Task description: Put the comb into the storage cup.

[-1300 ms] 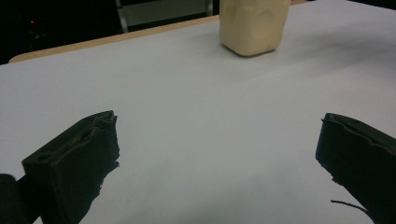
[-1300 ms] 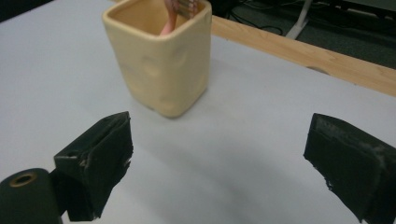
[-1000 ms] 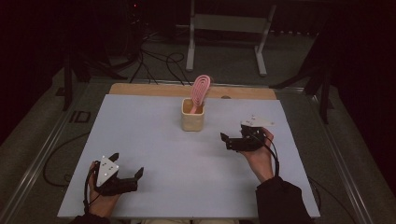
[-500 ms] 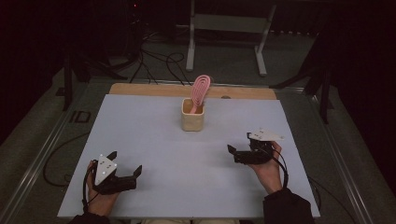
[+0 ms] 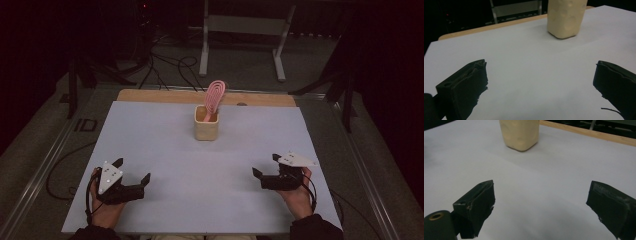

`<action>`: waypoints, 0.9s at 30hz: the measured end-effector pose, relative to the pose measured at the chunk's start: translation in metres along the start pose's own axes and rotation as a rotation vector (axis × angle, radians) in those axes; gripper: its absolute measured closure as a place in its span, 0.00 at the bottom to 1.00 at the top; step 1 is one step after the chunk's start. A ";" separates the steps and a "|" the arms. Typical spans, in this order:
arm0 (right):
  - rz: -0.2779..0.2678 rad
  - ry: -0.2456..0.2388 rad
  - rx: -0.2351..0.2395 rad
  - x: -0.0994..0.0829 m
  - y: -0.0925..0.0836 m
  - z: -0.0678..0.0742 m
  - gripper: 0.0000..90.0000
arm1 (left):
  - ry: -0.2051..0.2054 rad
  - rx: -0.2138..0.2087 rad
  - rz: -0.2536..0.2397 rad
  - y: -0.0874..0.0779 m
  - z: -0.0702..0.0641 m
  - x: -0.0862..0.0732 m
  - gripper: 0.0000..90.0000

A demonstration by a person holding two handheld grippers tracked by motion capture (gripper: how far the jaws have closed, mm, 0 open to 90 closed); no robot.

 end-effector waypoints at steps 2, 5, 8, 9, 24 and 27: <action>-0.012 0.008 0.000 -0.003 -0.003 0.000 0.09 | -0.002 0.003 -0.008 0.000 0.001 0.003 0.00; -0.040 -0.006 -0.016 -0.006 -0.009 0.000 0.09 | -0.018 0.004 -0.020 0.002 0.003 0.005 0.00; -0.081 -0.024 -0.011 -0.009 -0.015 0.000 0.09 | -0.026 0.008 -0.025 0.003 0.003 0.005 0.00; -0.093 -0.029 -0.015 -0.010 -0.018 -0.001 0.09 | -0.027 0.008 -0.028 0.003 0.003 0.004 0.00; -0.204 -0.011 -0.098 -0.029 -0.041 -0.005 0.09 | -0.069 -0.006 -0.054 -0.009 0.016 -0.007 0.00; -0.202 -0.018 -0.110 -0.031 -0.041 -0.004 0.09 | -0.064 -0.014 -0.054 -0.009 0.017 -0.008 0.00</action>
Point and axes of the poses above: each handheld gripper's, and its own axes: y roughly forward along the jaws, x roughly out of its top, z roughly to its left, the point moved 3 cm from there along y, roughly forward along the jaws, and after that the axes turned 1 degree about z, right-handed, at the moved point
